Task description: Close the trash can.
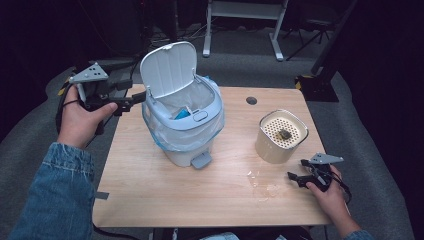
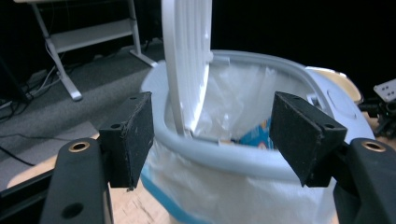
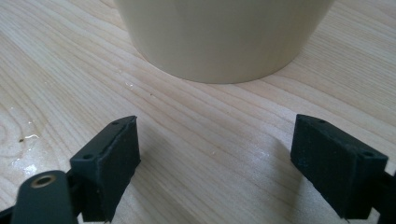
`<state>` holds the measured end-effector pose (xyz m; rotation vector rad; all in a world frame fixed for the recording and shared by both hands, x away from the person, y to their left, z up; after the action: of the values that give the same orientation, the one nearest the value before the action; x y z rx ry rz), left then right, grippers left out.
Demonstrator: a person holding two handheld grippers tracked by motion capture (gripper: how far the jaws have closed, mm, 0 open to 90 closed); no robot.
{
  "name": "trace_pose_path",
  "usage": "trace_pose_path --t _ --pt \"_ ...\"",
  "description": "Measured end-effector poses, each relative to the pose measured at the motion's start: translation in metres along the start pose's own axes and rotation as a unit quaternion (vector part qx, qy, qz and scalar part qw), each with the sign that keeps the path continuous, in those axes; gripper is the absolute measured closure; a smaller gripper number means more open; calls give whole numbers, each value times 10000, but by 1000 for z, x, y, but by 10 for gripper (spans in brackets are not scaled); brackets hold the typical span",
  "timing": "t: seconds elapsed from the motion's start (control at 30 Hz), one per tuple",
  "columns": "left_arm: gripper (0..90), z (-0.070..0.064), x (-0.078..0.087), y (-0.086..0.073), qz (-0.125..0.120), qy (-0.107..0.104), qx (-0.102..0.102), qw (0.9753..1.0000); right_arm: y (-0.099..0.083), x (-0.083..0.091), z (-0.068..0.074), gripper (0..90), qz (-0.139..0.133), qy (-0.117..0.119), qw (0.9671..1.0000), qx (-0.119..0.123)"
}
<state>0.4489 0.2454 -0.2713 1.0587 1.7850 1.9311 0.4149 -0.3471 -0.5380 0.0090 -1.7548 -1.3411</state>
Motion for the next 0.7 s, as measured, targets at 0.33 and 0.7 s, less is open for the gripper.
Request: trace_pose_path --t 0.33,0.7 --pt "321 4 -11 25 -205 91 -92 9997 0 0 0 161 4 12 10000 -12" --pt "344 -11 -18 32 -198 -184 -147 9995 0 0 0 160 3 17 10000 -17"
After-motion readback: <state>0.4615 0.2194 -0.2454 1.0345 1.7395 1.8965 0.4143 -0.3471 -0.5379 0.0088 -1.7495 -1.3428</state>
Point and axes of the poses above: each handheld gripper's, and its own axes: x roughly backward along the jaws, y roughly out of its top, z roughly to its left, the point moved 5 cm from there along -x, roughly forward along the jaws, and after that the axes turned 3 degrees about -z, right-handed, at the moved point
